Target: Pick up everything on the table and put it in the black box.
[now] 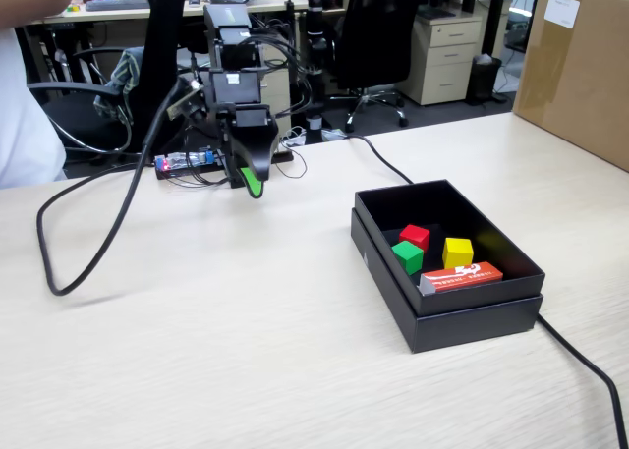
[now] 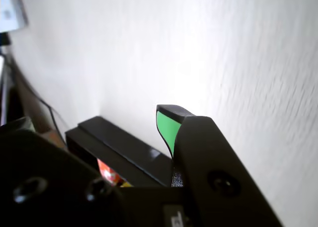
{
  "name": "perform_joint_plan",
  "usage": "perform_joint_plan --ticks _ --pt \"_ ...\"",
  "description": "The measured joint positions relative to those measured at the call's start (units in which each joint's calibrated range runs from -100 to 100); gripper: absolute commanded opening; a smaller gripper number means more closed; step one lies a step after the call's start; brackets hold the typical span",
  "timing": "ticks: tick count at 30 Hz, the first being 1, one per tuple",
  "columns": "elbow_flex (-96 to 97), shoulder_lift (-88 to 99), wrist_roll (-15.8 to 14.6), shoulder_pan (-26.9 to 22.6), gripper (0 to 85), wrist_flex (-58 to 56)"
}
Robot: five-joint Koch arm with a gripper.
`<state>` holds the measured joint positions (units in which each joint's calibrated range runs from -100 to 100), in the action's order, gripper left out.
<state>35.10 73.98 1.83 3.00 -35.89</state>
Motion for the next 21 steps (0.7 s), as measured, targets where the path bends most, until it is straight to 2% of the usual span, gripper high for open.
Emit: perform_joint_plan --ticks 8,15,21 --pt "26.5 23.0 0.1 -0.2 50.1 8.9" --pt "35.6 24.7 0.8 -0.1 51.6 16.2" --pt "48.7 24.7 1.7 -0.1 49.1 29.4"
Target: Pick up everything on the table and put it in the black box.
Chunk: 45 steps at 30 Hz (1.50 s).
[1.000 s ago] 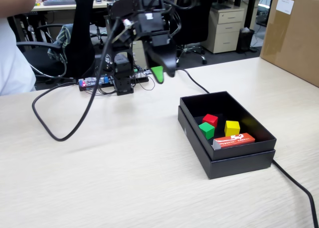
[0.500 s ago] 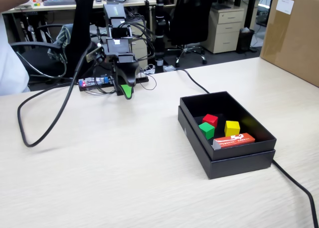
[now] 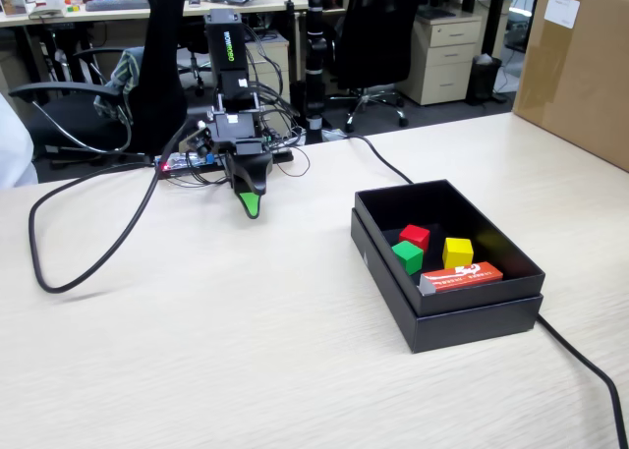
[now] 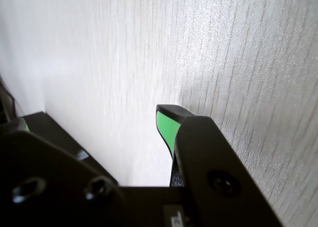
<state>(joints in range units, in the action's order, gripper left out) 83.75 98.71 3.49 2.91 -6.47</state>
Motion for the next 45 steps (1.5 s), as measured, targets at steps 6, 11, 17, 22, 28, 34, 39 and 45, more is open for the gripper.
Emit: perform_joint_plan --ticks 6,11,17,22,28,34,39,45 --pt "9.3 0.4 0.4 -1.2 48.8 8.7" --pt "12.3 0.9 0.4 -2.4 48.8 12.8" --pt "12.8 1.2 0.1 -2.7 48.8 11.5" --pt "12.8 1.2 0.1 -2.7 48.8 11.3" --pt "12.8 1.2 0.1 -2.7 48.8 11.3" --pt "12.8 1.2 0.1 -2.7 48.8 11.3" --pt "12.8 1.2 0.1 -2.6 48.8 11.3" --pt "12.8 1.2 0.1 -2.6 48.8 11.3"
